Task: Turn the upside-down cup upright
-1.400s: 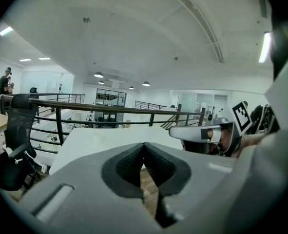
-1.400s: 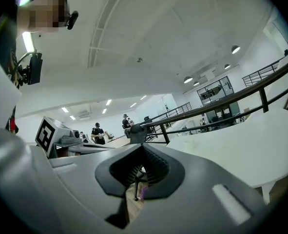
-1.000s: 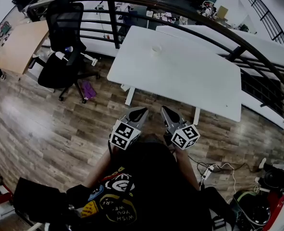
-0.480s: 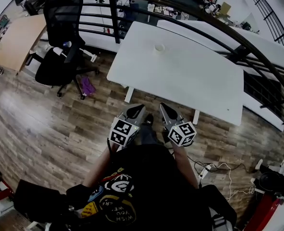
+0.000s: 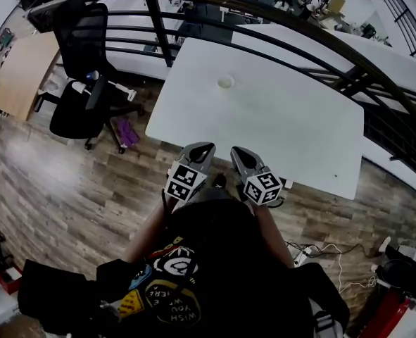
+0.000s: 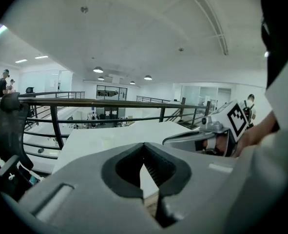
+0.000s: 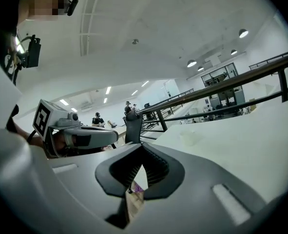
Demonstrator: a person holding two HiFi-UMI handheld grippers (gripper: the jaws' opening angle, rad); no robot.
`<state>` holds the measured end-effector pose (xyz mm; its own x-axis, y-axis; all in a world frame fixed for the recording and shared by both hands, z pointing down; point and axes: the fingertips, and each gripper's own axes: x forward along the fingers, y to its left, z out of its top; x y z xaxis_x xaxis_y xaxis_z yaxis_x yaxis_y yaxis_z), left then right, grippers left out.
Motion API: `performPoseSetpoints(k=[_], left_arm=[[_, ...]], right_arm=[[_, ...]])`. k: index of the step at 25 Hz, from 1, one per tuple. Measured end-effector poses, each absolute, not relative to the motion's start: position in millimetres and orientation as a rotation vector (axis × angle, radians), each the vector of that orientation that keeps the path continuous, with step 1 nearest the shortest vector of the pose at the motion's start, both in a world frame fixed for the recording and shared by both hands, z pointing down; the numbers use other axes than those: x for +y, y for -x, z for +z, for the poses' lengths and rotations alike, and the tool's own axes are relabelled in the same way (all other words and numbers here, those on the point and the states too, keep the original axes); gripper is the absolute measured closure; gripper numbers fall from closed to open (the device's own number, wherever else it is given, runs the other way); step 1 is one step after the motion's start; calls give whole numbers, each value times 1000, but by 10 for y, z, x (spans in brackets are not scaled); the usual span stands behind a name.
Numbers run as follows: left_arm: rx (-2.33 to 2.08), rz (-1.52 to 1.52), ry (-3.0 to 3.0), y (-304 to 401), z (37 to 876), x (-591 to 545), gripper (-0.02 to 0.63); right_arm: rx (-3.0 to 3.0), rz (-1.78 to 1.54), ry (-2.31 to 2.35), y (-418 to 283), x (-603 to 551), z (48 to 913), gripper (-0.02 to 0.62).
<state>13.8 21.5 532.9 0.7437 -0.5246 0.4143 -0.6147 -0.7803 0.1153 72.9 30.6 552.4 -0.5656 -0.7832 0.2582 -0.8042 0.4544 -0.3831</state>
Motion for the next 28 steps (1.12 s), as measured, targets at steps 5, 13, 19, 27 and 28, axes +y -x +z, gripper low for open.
performPoseSetpoints(k=[5, 13, 19, 27, 28], left_arm=[[-920, 571, -2625, -303, 5664, -281, 601], [-983, 573, -2516, -170, 5973, -1088, 601], [-990, 551, -2473, -44, 6109, -1645, 601], [-895, 570, -2434, 230, 6251, -1945, 601], [-886, 568, -2432, 258, 6270, -1997, 601]], right_arm=[[-2607, 738, -1374, -841, -187, 5918, 598], [-2467, 677, -1456, -909, -964, 6411, 598], [-2244, 636, -1627, -982, -1689, 6949, 598], [-2072, 632, -1740, -856, -2601, 7469, 189], [-2052, 619, -1752, -863, -2688, 7508, 163]])
